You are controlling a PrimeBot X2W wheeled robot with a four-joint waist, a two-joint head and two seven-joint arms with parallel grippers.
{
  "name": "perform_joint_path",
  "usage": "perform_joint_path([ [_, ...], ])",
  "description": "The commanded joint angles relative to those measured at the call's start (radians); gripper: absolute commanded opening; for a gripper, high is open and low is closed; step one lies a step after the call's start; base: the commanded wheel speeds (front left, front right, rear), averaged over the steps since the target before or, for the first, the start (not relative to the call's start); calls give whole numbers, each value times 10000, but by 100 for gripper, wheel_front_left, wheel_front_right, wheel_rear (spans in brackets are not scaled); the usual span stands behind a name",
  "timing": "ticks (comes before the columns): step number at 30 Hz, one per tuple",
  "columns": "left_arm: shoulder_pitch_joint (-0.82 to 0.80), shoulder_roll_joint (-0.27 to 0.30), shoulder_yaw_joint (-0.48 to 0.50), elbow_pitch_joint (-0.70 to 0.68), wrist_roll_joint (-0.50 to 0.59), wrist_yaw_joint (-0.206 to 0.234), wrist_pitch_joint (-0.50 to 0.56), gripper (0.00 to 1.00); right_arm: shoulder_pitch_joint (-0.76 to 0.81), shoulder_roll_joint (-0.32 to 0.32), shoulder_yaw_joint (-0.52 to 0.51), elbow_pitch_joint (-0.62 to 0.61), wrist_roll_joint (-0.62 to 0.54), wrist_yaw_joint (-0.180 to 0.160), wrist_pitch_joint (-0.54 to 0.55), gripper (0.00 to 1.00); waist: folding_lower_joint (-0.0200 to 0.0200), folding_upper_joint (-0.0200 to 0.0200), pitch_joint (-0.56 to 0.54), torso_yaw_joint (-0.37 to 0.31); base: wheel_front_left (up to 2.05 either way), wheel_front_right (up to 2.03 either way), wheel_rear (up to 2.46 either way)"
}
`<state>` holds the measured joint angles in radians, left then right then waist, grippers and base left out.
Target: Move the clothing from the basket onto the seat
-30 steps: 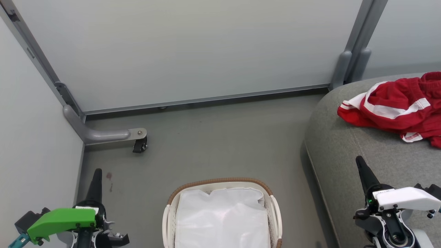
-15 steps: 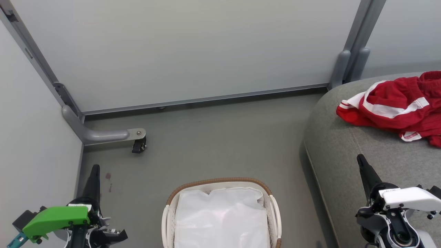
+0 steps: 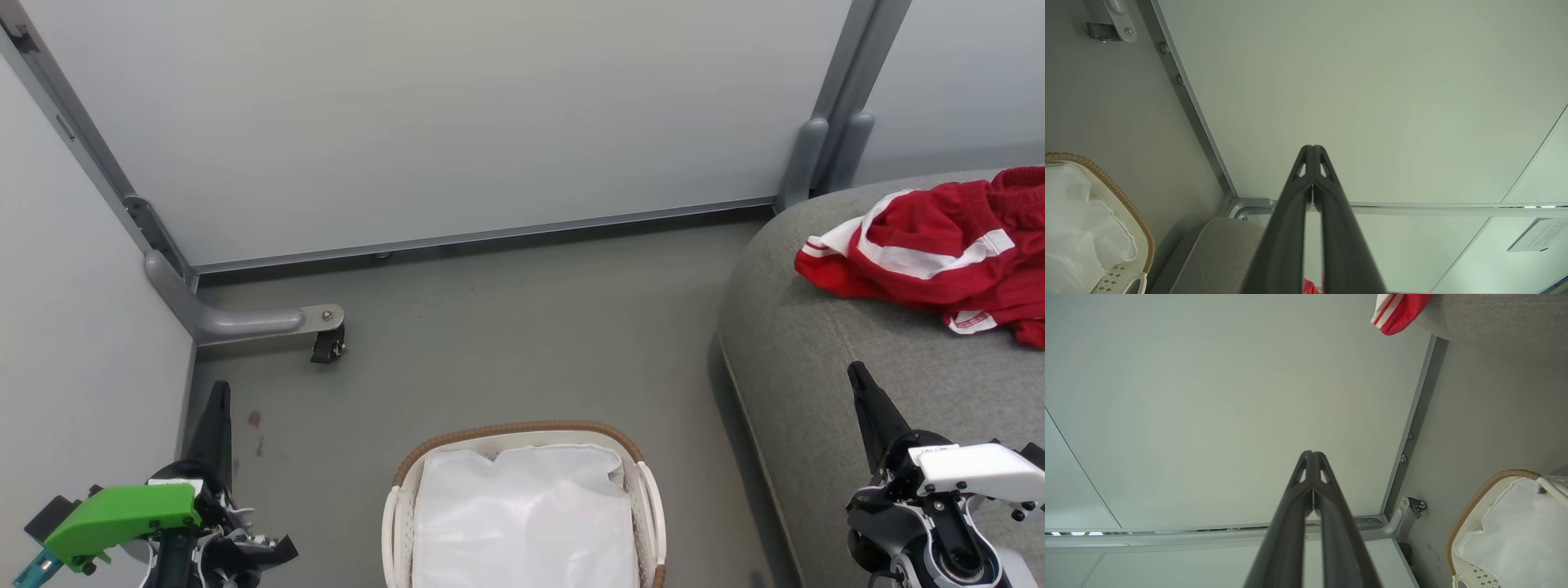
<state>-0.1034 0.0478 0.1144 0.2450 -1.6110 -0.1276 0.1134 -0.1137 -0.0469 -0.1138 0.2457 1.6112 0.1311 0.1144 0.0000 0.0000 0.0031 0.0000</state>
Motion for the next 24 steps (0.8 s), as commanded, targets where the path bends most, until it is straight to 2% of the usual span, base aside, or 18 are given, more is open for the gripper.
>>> perform_joint_path([
  [1, -102, 44, 25, -13, -34, -60, 48, 0, 104, -63, -23, -41, 33, -7, 33, 0, 0, 0, 0, 1, 0, 0, 0],
  [24, -101, 44, 24, -13, -33, -60, 47, 0, 104, -63, -20, -40, 34, -5, 32, 0, 0, 0, 0, 1, 0, 0, 0],
])
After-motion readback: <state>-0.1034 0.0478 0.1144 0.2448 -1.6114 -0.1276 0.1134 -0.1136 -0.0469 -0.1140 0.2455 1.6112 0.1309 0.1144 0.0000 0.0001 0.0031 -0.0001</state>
